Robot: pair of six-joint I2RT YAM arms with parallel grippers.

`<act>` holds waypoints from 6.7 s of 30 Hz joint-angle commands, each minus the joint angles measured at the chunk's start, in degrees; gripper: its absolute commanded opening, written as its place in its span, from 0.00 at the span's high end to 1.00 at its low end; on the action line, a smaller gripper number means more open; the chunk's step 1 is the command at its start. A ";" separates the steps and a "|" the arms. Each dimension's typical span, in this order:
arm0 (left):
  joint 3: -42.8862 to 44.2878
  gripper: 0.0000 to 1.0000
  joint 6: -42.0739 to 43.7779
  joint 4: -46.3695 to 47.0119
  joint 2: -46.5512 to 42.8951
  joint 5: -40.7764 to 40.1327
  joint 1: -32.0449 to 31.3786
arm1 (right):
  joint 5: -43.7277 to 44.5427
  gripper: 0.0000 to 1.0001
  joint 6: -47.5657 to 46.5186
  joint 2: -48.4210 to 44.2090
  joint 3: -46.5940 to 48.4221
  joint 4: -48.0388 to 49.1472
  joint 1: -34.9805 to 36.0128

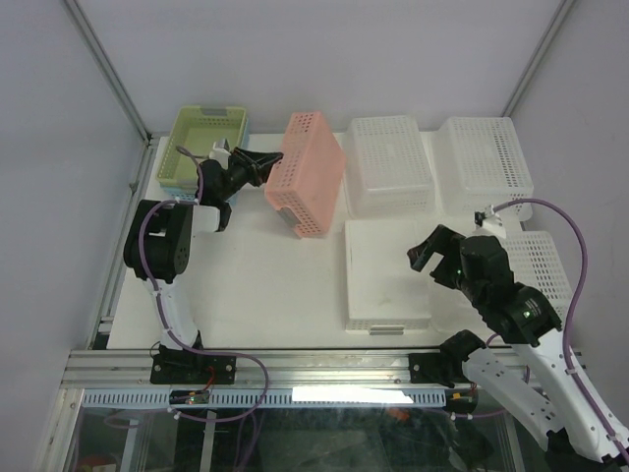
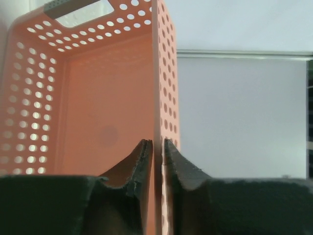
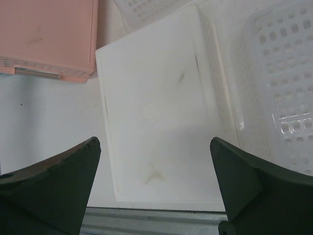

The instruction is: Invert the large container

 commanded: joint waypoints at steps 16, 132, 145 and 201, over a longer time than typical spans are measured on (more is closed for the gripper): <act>9.10 0.01 45.66 -48.96 -15.54 -19.02 1.10 | 2.60 0.01 -0.45 2.11 2.73 -1.55 -0.09; 23.47 0.01 63.69 -70.51 -9.06 -16.42 -7.65 | 3.73 0.01 -4.47 4.11 6.45 -1.36 -0.09; 31.54 0.01 72.40 -80.95 -15.45 -28.42 -6.16 | 3.18 0.01 -4.21 3.66 4.68 -0.14 -0.09; 50.28 0.91 89.02 -88.98 8.26 -37.37 2.67 | 4.91 0.01 -2.72 -1.61 0.64 -0.46 -0.09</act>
